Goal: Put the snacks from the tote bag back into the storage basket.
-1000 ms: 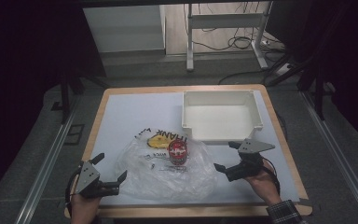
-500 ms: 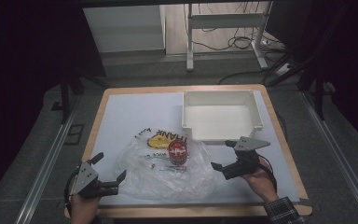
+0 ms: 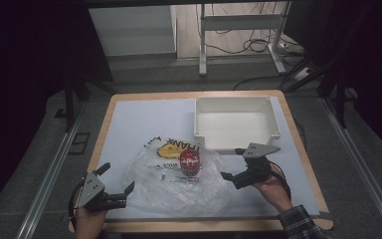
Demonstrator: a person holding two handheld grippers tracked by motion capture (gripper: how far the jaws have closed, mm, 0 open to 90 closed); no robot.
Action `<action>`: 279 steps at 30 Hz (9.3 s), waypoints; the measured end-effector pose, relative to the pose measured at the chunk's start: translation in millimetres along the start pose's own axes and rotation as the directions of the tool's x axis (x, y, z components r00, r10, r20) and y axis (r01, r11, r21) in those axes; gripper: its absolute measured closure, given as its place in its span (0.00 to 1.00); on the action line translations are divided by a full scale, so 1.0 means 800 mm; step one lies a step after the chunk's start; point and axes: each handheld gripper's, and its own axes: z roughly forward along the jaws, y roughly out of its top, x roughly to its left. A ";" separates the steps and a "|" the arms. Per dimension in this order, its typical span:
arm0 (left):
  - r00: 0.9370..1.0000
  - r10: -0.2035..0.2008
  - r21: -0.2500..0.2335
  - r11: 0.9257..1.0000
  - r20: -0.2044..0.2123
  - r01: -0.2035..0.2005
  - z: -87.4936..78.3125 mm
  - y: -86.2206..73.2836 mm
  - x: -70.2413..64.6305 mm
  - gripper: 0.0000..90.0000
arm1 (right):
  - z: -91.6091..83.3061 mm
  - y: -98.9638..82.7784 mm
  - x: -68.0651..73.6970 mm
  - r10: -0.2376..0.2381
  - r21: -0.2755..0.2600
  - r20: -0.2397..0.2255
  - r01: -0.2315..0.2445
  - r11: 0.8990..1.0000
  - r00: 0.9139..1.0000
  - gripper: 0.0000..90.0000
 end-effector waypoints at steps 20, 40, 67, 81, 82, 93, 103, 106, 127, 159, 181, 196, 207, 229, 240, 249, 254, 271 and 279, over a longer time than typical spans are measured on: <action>1.000 0.003 -0.001 1.000 0.003 -0.003 0.000 0.000 0.000 0.00 | 0.029 0.012 0.003 -0.037 0.062 -0.047 0.040 0.997 0.998 0.00; 1.000 0.008 0.000 1.000 0.004 -0.008 0.000 0.000 0.000 0.00 | 0.054 0.020 0.004 -0.016 0.107 -0.070 0.023 0.994 0.997 0.00; 1.000 0.014 0.006 1.000 0.006 -0.014 0.001 0.000 -0.001 0.00 | 0.087 0.039 0.007 0.040 0.169 -0.054 -0.030 0.985 0.998 0.00; 1.000 0.012 0.006 1.000 0.003 -0.012 0.000 0.000 -0.001 0.00 | 0.106 0.056 0.019 -0.002 0.242 -0.068 0.018 0.970 0.998 0.01; 1.000 0.012 0.006 1.000 0.004 -0.012 0.000 0.000 -0.001 0.00 | 0.108 0.057 0.020 -0.010 0.246 -0.071 0.027 0.969 0.997 0.01; 1.000 0.015 0.006 1.000 0.001 -0.015 -0.001 0.000 -0.001 0.00 | 0.118 0.073 0.032 -0.061 0.242 -0.082 0.079 0.967 0.995 0.07; 1.000 0.017 0.007 1.000 -0.001 -0.017 -0.001 0.000 -0.001 0.00 | 0.139 0.083 0.041 -0.068 0.302 -0.108 0.098 0.948 0.992 0.13; 1.000 0.017 0.006 1.000 0.000 -0.017 -0.001 0.000 -0.001 0.00 | 0.147 0.082 0.042 -0.068 0.331 -0.108 0.101 0.938 0.992 0.14; 1.000 0.017 0.008 1.000 -0.001 -0.017 -0.001 -0.001 -0.001 0.00 | 0.186 0.075 0.041 -0.121 0.441 -0.129 0.166 0.882 0.984 0.23; 1.000 0.018 0.007 1.000 0.000 -0.018 -0.001 0.000 -0.001 0.00 | 0.179 0.088 0.052 -0.169 0.451 -0.149 0.220 0.865 0.974 0.28; 1.000 0.018 0.009 1.000 0.000 -0.018 -0.001 0.000 -0.002 0.00 | 0.152 0.110 0.048 -0.174 0.451 -0.166 0.232 0.862 0.971 0.29; 1.000 0.020 0.008 1.000 -0.002 -0.020 -0.001 0.000 -0.002 0.00 | 0.128 0.121 0.036 -0.177 0.434 -0.151 0.226 0.872 0.973 0.29; 1.000 0.018 0.007 1.000 -0.004 -0.018 -0.001 0.000 -0.001 0.00 | 0.111 0.127 0.024 -0.178 0.425 -0.130 0.217 0.879 0.975 0.29; 1.000 0.017 0.006 1.000 -0.004 -0.017 -0.001 0.000 -0.001 0.00 | 0.084 0.127 -0.009 -0.165 0.417 -0.084 0.185 0.890 0.983 0.29; 1.000 0.018 0.005 1.000 -0.007 -0.018 -0.001 0.000 -0.001 0.00 | 0.075 0.126 -0.026 -0.162 0.413 -0.063 0.173 0.894 0.985 0.29; 1.000 0.018 0.005 1.000 -0.007 -0.018 -0.001 0.000 -0.001 0.00 | 0.073 0.128 -0.038 -0.165 0.409 -0.053 0.172 0.896 0.985 0.29; 1.000 0.018 0.004 1.000 -0.007 -0.018 -0.001 0.000 -0.001 0.00 | 0.075 0.126 -0.043 -0.164 0.403 -0.054 0.172 0.899 0.985 0.29; 1.000 0.020 0.004 1.000 -0.007 -0.020 -0.001 0.000 -0.002 0.00 | 0.086 0.123 -0.067 -0.151 0.413 -0.035 0.151 0.898 0.988 0.29; 1.000 0.021 0.004 1.000 -0.007 -0.021 -0.001 0.000 -0.002 0.00 | 0.090 0.121 -0.079 -0.144 0.416 -0.027 0.142 0.898 0.989 0.29</action>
